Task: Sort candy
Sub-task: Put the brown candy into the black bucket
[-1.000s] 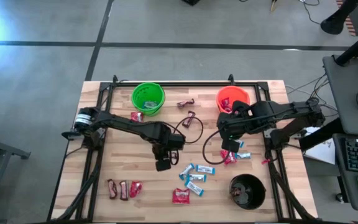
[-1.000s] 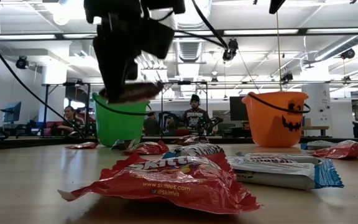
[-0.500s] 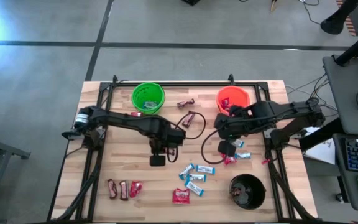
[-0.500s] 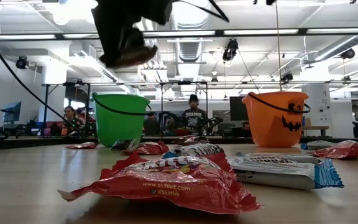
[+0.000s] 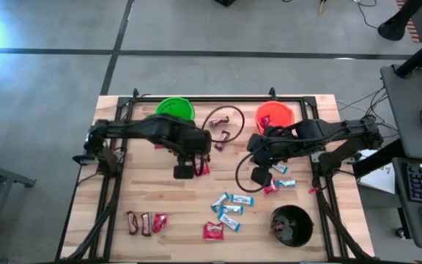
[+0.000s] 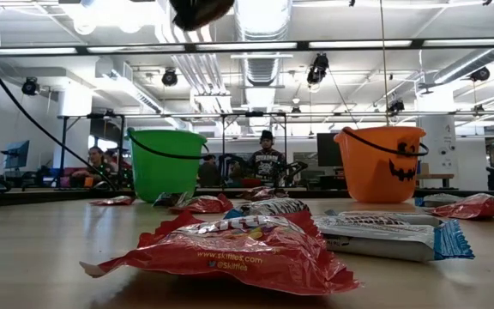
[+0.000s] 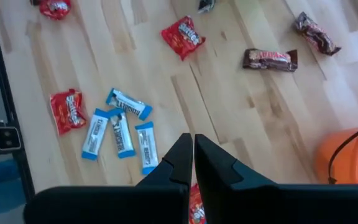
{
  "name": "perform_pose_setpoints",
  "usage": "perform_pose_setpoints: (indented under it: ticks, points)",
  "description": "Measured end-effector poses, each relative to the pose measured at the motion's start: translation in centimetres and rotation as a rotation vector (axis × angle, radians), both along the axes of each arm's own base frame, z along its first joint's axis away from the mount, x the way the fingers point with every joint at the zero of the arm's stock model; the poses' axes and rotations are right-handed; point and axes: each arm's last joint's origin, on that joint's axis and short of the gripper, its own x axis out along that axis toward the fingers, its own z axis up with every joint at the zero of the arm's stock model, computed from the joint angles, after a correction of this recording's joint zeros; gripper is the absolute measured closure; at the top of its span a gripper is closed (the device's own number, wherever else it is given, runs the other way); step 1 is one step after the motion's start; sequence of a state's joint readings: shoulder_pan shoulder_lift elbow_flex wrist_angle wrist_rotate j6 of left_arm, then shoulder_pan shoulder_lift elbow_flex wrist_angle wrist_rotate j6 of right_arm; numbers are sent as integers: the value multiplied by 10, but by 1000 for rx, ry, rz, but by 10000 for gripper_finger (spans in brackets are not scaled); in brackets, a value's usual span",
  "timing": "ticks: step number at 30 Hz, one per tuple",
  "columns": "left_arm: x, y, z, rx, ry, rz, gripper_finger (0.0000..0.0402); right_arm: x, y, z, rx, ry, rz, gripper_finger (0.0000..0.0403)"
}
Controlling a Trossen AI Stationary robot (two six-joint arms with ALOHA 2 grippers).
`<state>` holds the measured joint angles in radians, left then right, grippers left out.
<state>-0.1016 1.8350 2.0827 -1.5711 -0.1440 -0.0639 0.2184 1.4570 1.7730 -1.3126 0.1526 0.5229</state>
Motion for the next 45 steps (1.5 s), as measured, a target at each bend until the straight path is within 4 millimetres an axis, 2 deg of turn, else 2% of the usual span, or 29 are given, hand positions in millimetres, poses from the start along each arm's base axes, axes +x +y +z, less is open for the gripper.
perform_pose_setpoints:
  ticks: [6,12,21,26,30,38,45]
  points:
    - [-14,6,26,46,-99,22,391,8,1,2,-2,-83,10,394]
    - [-25,8,31,46,-114,28,391,16,1,-4,-28,-126,-31,394]
    - [-20,7,21,37,-108,-14,391,49,6,-25,-104,-137,41,393]
    - [-25,8,12,35,-66,-20,391,52,5,-28,-156,-129,27,393]
    - [-30,9,9,35,-80,-24,391,51,4,-23,-153,-152,19,390]
    - [-33,10,5,26,-224,-22,390,50,4,-7,-160,-206,41,336]
    - [-22,9,-1,6,-377,-16,390,53,4,3,-168,-278,64,293]
